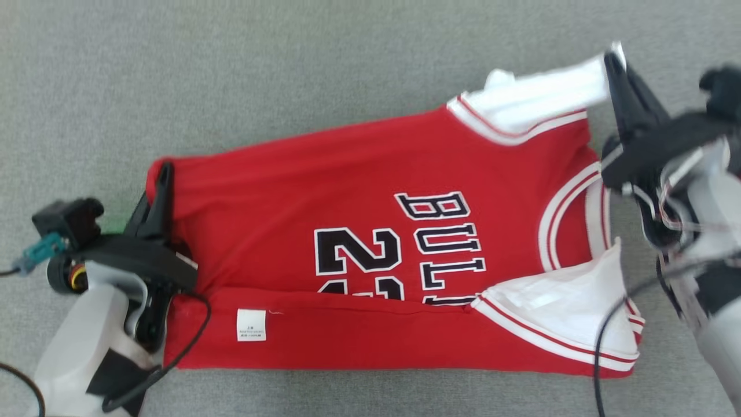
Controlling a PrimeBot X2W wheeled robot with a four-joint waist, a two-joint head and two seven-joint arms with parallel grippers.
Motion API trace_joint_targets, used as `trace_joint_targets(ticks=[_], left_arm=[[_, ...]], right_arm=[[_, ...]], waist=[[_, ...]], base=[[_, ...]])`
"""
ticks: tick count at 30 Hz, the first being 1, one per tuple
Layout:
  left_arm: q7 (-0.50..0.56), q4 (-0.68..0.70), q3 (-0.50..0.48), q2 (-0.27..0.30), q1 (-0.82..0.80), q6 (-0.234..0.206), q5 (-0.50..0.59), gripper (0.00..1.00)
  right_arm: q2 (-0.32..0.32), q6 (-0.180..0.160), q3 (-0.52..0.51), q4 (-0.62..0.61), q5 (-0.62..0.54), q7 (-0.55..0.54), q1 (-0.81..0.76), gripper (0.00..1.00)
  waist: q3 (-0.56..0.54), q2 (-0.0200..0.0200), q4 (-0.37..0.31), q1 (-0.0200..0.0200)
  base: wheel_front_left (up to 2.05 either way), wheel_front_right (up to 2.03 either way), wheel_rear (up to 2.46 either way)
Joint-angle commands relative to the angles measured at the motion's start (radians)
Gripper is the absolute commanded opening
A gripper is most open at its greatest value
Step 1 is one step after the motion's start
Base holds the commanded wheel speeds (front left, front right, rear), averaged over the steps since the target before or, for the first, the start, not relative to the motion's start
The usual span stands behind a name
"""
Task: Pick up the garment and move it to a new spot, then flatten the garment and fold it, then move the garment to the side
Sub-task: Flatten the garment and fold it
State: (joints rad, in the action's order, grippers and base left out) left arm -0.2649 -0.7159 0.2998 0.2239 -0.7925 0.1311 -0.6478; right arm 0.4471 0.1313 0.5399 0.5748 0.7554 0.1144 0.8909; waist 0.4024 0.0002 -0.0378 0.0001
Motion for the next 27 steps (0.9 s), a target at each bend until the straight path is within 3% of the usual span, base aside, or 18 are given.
trace_joint_targets(ticks=[1,8,13,27], left_arm=[[0.001,-0.005,-0.009,0.013,0.045,-0.001,-0.013,0.0],[0.001,0.027,0.009,0.021,0.102,-0.001,-0.022,0.0],[0.0,0.047,0.009,0.036,0.153,-0.001,-0.038,0.0],[0.0,0.258,-0.016,0.048,0.317,-0.001,-0.008,0.0]], right_arm=[[0.025,-0.001,0.003,-0.047,0.027,0.003,-0.064,0.0],[0.066,-0.001,0.01,-0.191,0.077,-0.011,-0.247,0.0],[0.054,-0.001,-0.006,-0.252,0.092,-0.002,-0.366,0.0],[-0.007,-0.001,-0.074,-0.276,0.079,0.046,-0.571,0.0]], waist=[[-0.032,-0.0002,-0.02,-0.0001],[-0.061,-0.0002,-0.033,-0.0001],[-0.086,-0.0002,-0.043,-0.0001],[-0.177,-0.0002,-0.031,-0.0001]], base=[[0.0,0.0,0.0],[0.0,0.0,0.0],[0.0,0.0,0.0],[0.0,0.0,0.0]])
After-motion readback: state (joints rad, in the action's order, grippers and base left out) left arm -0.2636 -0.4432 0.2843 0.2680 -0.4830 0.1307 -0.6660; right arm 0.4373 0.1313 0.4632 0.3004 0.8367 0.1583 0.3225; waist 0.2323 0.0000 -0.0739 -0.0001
